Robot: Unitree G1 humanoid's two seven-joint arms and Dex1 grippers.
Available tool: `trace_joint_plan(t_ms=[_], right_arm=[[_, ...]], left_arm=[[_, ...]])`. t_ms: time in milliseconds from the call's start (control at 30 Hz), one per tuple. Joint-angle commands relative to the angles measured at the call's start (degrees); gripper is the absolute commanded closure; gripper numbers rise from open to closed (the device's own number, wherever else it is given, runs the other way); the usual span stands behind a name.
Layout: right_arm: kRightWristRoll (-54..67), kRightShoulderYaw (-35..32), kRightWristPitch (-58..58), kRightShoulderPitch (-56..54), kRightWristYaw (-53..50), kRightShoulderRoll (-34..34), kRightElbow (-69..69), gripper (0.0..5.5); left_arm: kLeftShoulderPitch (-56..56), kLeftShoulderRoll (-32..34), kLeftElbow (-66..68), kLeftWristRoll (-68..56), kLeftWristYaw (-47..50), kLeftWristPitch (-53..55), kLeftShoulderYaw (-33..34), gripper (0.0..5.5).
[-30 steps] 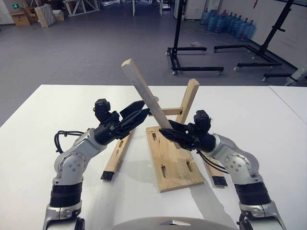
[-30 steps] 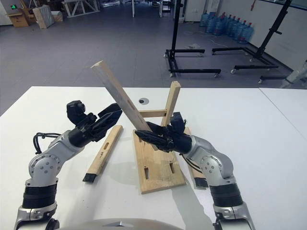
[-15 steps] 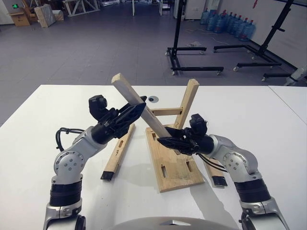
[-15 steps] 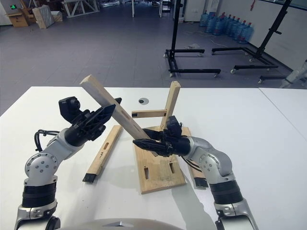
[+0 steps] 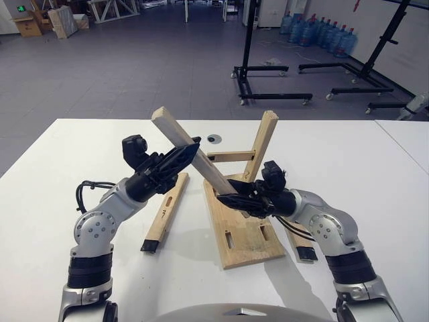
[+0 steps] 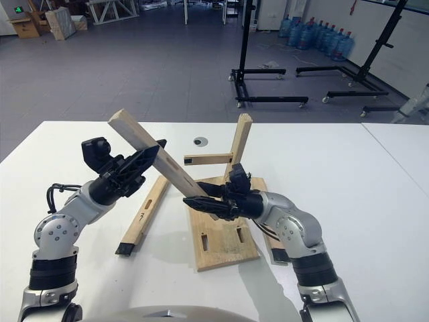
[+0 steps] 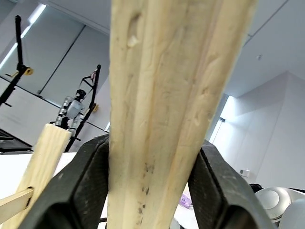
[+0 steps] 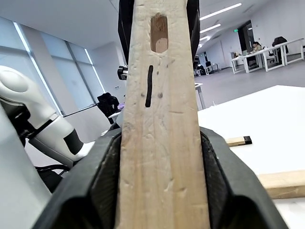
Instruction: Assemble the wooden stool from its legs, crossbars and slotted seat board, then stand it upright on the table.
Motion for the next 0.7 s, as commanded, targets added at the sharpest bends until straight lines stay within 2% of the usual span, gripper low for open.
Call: trace_joint_plan(t_ms=[33, 133, 233, 333, 467, 700], right_arm=[[-0.1, -0.47, 2.11, 2.24, -2.03, -1.09, -2.05, 2.69], [0.41, -2.5, 1.89, 5.12, -4.02, -1.25, -3.87, 2.2], [-2.52, -5.26, -1.35, 8.12, -5.95, -2.51, -3.8, 2.17], [-9.97, -4.82, -5.64, 9.22, -9.04, -5.1, -3.98, 2.17], [-14.99, -2.77, -5.94, 10.86, -11.31, -7.74, -6.58, 2.17], [-16.52, -0.93, -4.56, 8.42, -8.13, -10.82, -4.05, 2.17]], left_arm=[[-0.87, 1.53, 2.64, 1.49, -1.35, -0.62, 1.62, 3.4], [-4.03, 1.39, 6.93, -1.84, 2.28, -0.18, 5.91, 3.46], [-4.74, 1.03, 6.82, 1.74, 4.45, -1.73, 5.86, 3.48], [-5.01, 0.72, 7.27, 10.26, 5.54, -7.78, 4.6, 3.48], [-4.56, 0.2, 10.26, 19.31, 2.48, -15.74, 2.59, 3.48], [-7.72, 3.27, 17.64, 25.35, -7.82, -19.59, 0.29, 3.48]])
